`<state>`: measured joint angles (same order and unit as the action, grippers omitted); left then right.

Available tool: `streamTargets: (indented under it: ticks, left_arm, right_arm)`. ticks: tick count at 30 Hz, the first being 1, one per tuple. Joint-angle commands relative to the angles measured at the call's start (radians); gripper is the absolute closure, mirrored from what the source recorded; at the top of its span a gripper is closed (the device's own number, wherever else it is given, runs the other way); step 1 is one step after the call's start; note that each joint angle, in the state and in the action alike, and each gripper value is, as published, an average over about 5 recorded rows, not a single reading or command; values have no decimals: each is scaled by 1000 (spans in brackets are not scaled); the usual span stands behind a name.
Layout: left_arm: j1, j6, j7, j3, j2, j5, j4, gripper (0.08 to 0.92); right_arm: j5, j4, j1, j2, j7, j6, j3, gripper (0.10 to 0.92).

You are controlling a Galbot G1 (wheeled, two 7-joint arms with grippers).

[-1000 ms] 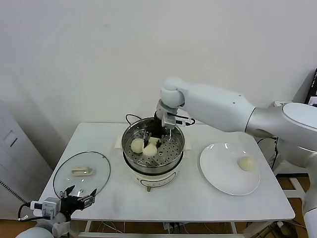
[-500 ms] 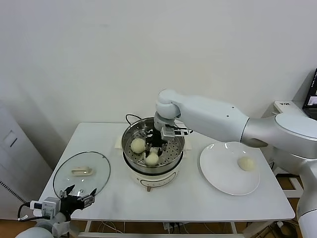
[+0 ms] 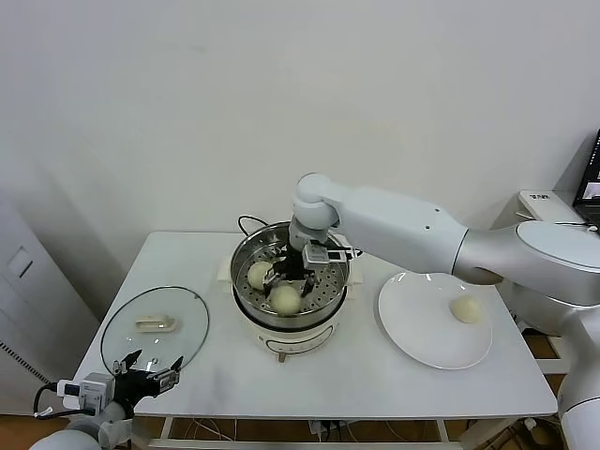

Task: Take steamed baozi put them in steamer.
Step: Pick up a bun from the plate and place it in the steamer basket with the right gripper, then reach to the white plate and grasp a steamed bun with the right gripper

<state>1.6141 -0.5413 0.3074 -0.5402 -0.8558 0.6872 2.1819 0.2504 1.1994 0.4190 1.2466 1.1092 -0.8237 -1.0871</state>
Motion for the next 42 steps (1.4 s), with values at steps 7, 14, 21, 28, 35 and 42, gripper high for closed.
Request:
streamTargets:
  ticks: [7, 14, 21, 28, 35, 42]
  left_arm:
    - [-2, -1, 2, -6, 2, 0, 2, 177]
    - [8, 0, 2, -17, -4, 0, 12, 177]
    - [12, 1, 1, -31, -13, 1, 18, 177]
    - [14, -1, 0, -35, -16, 1, 24, 177]
    - [15, -2, -1, -38, -16, 2, 32, 177]
    - [14, -4, 0, -35, -12, 2, 34, 177]
  right_arm:
    - [-277, -197, 189, -136, 80, 223, -46, 203]
    - [-462, -360, 277, -213, 173, 443, -188, 203]
    - [-496, -390, 271, -327, 194, 555, -266, 203]
    - [-428, -378, 204, -424, 183, 625, -263, 203]
    - [-378, -409, 110, -483, 177, 627, -207, 203]
    - [-311, -450, -22, -507, 154, 607, -75, 203]
